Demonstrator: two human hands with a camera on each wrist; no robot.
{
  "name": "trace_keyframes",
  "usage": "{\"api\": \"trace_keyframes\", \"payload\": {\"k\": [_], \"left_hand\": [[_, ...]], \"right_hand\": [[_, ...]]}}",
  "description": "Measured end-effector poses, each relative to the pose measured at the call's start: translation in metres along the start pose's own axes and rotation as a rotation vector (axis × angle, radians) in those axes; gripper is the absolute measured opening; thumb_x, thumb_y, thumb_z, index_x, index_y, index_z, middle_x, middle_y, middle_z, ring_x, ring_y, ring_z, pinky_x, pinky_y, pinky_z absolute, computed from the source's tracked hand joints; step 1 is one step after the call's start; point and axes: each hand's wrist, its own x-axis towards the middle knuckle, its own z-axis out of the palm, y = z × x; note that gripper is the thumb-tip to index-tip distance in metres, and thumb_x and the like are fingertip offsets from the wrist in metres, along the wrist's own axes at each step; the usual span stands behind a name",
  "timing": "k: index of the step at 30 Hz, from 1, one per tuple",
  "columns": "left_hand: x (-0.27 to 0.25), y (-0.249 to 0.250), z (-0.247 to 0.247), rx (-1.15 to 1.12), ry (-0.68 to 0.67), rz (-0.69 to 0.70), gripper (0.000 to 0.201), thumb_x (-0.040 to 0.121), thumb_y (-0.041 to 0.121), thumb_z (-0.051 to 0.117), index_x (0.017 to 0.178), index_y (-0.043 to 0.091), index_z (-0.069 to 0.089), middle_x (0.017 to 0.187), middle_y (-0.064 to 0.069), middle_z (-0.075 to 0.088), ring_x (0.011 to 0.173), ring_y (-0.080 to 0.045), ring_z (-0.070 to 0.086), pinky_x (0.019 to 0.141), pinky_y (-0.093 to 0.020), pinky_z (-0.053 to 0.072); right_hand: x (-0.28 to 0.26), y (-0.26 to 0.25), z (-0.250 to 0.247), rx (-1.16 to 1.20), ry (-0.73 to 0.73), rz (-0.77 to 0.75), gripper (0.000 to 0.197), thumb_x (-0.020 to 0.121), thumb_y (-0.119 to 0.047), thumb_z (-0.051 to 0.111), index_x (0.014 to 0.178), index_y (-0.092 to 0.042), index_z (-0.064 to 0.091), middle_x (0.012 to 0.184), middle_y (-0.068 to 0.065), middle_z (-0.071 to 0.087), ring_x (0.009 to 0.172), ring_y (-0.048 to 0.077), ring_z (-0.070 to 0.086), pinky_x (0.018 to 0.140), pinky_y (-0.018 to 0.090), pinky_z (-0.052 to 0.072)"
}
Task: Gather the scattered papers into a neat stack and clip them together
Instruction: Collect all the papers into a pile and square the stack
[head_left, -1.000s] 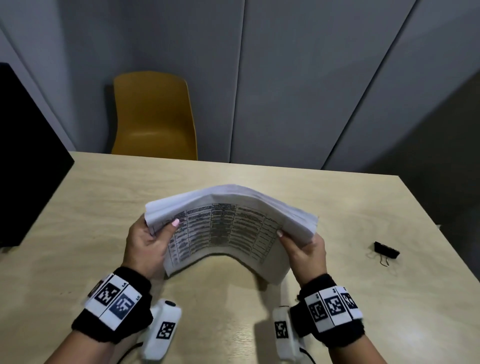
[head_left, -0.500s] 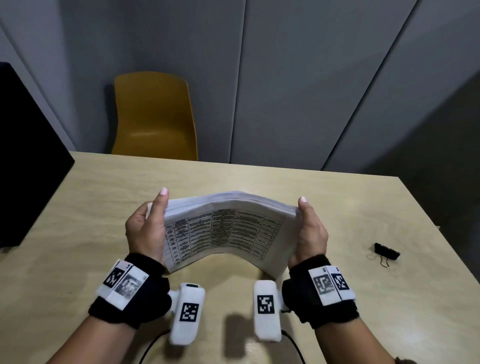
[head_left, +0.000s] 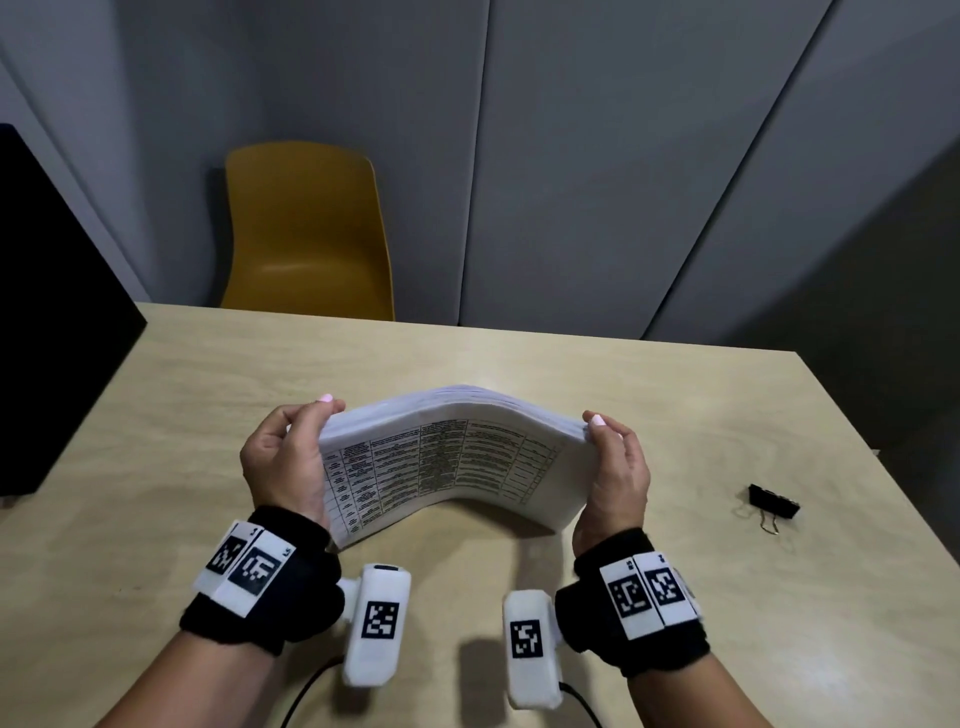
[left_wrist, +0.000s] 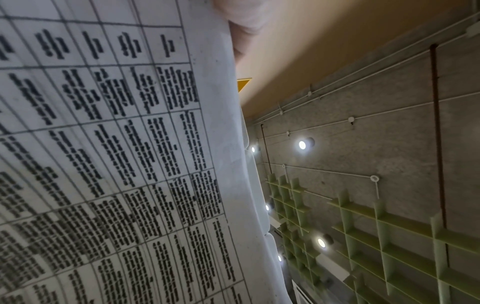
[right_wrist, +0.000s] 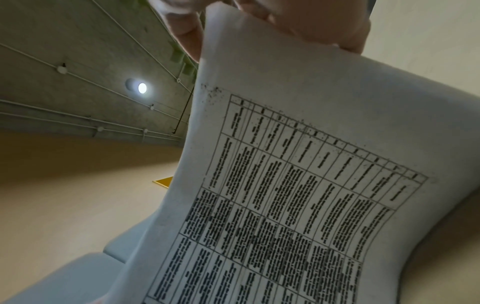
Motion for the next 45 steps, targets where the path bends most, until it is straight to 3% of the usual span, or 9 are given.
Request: {"api": "trace_keyframes", "payload": {"k": [7,14,18,25,30,34,40,43,45], "left_hand": [[0.001,-0.002,-0.001,0.019,0.072,0.102,0.005,0.074,0.023,0.065,0.07,0.022,0.063,0.08,-0.001,0.069,0.082,-0.02,0.062,0.082,-0.044,0.051],[0.0,-0.006,0.003,0.088,0.104,0.056,0.024,0.068,0.039,0.068,0.058,0.018,0.061,0.062,-0.005,0.05,0.066,-0.025,0.053,0.061,-0.037,0.045],[0.001,-0.006,0.003,0.082,0.102,0.033,0.027,0.073,0.036,0.065,0.057,0.017,0.056,0.055,-0.001,0.048,0.065,-0.023,0.051,0.058,-0.03,0.041],[0.003,-0.007,0.004,0.113,0.082,0.023,0.028,0.073,0.037,0.069,0.053,0.021,0.058,0.062,-0.006,0.051,0.068,-0.023,0.053,0.064,-0.034,0.044],[0.001,-0.01,0.002,0.095,0.101,0.041,0.038,0.063,0.051,0.073,0.052,0.02,0.054,0.058,-0.002,0.051,0.064,-0.023,0.051,0.063,-0.035,0.044],[0.0,-0.01,0.006,0.087,0.105,0.053,0.028,0.068,0.032,0.077,0.058,0.018,0.056,0.044,0.012,0.055,0.059,-0.019,0.051,0.06,-0.03,0.045],[-0.002,-0.008,0.007,0.086,0.134,0.099,0.035,0.067,0.041,0.077,0.056,0.018,0.053,0.059,0.001,0.053,0.062,-0.019,0.05,0.062,-0.032,0.044],[-0.002,-0.009,0.007,0.098,0.116,0.111,0.029,0.066,0.037,0.078,0.059,0.02,0.056,0.064,0.0,0.057,0.065,-0.021,0.053,0.066,-0.035,0.048],[-0.002,-0.009,0.007,0.11,0.108,0.125,0.023,0.069,0.032,0.078,0.063,0.021,0.058,0.067,0.002,0.059,0.065,-0.017,0.055,0.067,-0.033,0.049]], "right_hand": [[0.001,0.002,-0.002,-0.042,0.02,0.003,0.012,0.072,-0.034,0.065,0.075,-0.023,0.061,0.072,-0.007,0.057,0.062,0.004,0.054,0.056,0.019,0.043],[-0.002,0.003,0.003,-0.121,0.051,-0.035,0.017,0.071,-0.034,0.074,0.075,-0.024,0.061,0.07,-0.003,0.059,0.064,0.013,0.054,0.061,0.024,0.045],[0.0,0.002,0.003,-0.129,0.063,-0.025,0.02,0.063,-0.041,0.066,0.072,-0.024,0.06,0.068,-0.005,0.059,0.062,0.013,0.053,0.054,0.018,0.046],[0.0,0.008,0.005,-0.156,0.072,-0.034,0.037,0.053,-0.052,0.07,0.078,-0.026,0.062,0.081,0.003,0.063,0.072,0.018,0.058,0.069,0.032,0.05],[-0.001,0.007,0.002,-0.112,0.072,0.011,0.044,0.053,-0.055,0.069,0.088,-0.028,0.06,0.095,0.003,0.063,0.08,0.016,0.058,0.071,0.028,0.046],[-0.003,0.007,0.004,-0.158,0.099,-0.008,0.045,0.054,-0.051,0.068,0.091,-0.026,0.061,0.096,0.007,0.058,0.078,0.016,0.054,0.066,0.025,0.042],[-0.002,0.003,0.006,-0.121,0.091,-0.066,0.042,0.073,-0.04,0.075,0.105,-0.021,0.054,0.094,-0.005,0.055,0.067,-0.003,0.055,0.066,0.014,0.047],[0.0,0.004,0.01,-0.156,0.109,-0.077,0.044,0.062,-0.04,0.077,0.099,-0.026,0.057,0.105,0.007,0.059,0.072,0.003,0.055,0.077,0.024,0.05],[-0.002,0.005,0.009,-0.16,0.082,-0.099,0.044,0.058,-0.04,0.07,0.098,-0.028,0.057,0.096,0.004,0.059,0.061,-0.007,0.055,0.062,0.01,0.046]]}}
